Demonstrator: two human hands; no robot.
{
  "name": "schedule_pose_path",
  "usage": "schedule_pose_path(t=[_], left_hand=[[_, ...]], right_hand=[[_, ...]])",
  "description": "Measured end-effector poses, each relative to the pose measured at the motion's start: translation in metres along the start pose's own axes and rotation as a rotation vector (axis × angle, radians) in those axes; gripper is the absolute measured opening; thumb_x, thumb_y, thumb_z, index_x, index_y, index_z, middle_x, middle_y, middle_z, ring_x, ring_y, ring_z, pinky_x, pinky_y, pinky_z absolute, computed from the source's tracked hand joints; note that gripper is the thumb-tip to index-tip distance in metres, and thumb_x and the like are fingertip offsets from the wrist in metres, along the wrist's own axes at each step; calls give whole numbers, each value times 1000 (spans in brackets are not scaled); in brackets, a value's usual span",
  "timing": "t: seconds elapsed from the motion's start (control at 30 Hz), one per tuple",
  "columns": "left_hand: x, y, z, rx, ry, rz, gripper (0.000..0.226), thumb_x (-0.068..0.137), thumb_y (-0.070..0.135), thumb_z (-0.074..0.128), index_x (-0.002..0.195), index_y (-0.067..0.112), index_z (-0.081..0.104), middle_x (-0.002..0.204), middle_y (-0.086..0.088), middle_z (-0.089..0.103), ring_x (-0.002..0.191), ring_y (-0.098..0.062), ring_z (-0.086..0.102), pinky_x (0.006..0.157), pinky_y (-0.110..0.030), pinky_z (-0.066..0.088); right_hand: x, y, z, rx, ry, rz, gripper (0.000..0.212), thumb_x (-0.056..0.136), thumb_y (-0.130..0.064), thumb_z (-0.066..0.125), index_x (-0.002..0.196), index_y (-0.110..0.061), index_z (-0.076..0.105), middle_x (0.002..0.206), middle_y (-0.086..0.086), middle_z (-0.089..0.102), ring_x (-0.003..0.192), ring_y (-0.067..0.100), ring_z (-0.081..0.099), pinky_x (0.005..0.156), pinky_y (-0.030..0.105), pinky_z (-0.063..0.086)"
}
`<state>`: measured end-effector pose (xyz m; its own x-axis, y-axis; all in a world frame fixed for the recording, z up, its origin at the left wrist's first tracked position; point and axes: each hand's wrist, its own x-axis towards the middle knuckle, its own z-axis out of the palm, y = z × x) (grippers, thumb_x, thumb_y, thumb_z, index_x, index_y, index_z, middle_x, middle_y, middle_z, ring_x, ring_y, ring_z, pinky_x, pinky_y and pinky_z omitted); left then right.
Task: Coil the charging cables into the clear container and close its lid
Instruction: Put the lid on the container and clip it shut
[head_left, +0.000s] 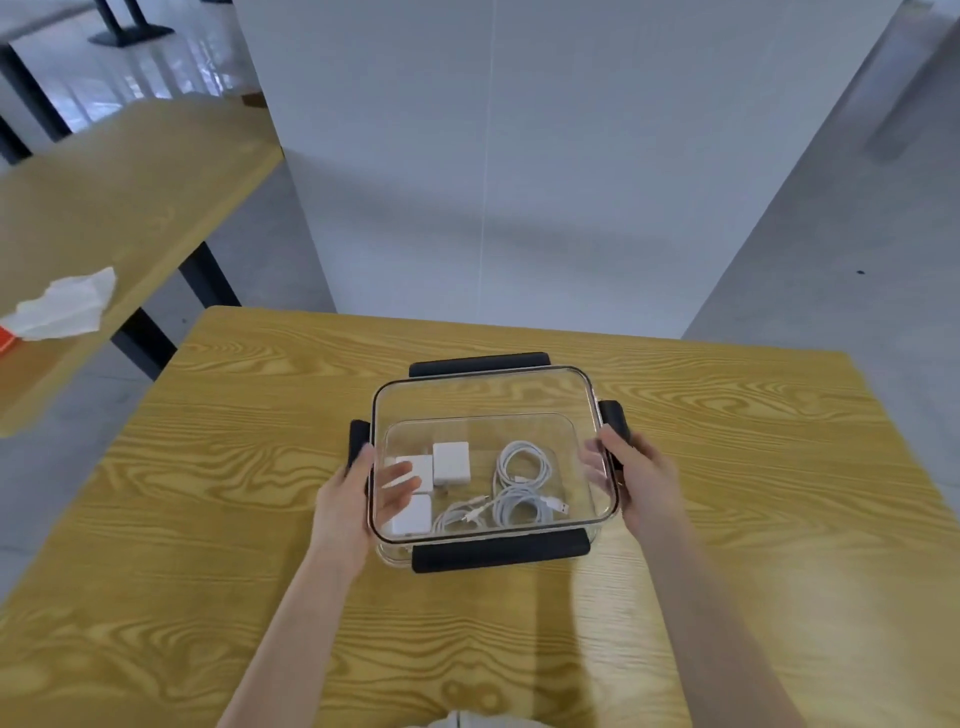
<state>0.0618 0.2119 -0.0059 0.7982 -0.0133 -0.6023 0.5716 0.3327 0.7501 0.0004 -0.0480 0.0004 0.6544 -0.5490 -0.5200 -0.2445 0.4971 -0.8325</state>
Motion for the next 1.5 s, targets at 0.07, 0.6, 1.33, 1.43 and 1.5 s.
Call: schedule_pose_path(t=[0.07, 0.6, 1.33, 1.43, 1.5], left_hand=[[1, -12, 0, 208, 185, 147, 21, 94, 28, 51, 95, 11, 63, 83, -10, 70, 67, -21, 67, 59, -26, 53], [17, -36, -8, 755, 308, 285, 42, 96, 27, 46, 57, 10, 46, 52, -1, 43, 52, -16, 40, 51, -30, 29], [48, -30, 7, 635, 290, 244, 23, 91, 27, 55, 83, 7, 63, 60, 0, 50, 61, -18, 47, 57, -29, 38], [49, -32, 8, 636, 283, 241, 22, 91, 26, 55, 84, 7, 63, 62, 0, 52, 66, -20, 49, 64, -30, 39], [50, -32, 9, 633, 285, 225, 22, 90, 27, 55, 83, 7, 62, 62, -1, 52, 66, -20, 49, 63, -30, 39]], right_hand=[[1, 6, 5, -156, 86, -105, 7, 86, -13, 66, 87, -6, 65, 69, 6, 70, 59, 15, 65, 52, 23, 51], [21, 61, 3, -501, 262, -274, 24, 90, -23, 59, 77, -5, 51, 64, 2, 48, 58, 19, 41, 50, 29, 30], [8, 71, -11, -299, 390, -180, 10, 86, -16, 63, 91, -8, 64, 83, 6, 66, 78, 23, 61, 73, 36, 49], [11, 69, -13, -310, 407, -173, 9, 87, -18, 62, 92, -10, 62, 85, 4, 66, 81, 23, 62, 78, 37, 51], [14, 67, -13, -322, 419, -174, 7, 87, -18, 63, 91, -12, 62, 82, 2, 65, 83, 23, 62, 79, 38, 52]])
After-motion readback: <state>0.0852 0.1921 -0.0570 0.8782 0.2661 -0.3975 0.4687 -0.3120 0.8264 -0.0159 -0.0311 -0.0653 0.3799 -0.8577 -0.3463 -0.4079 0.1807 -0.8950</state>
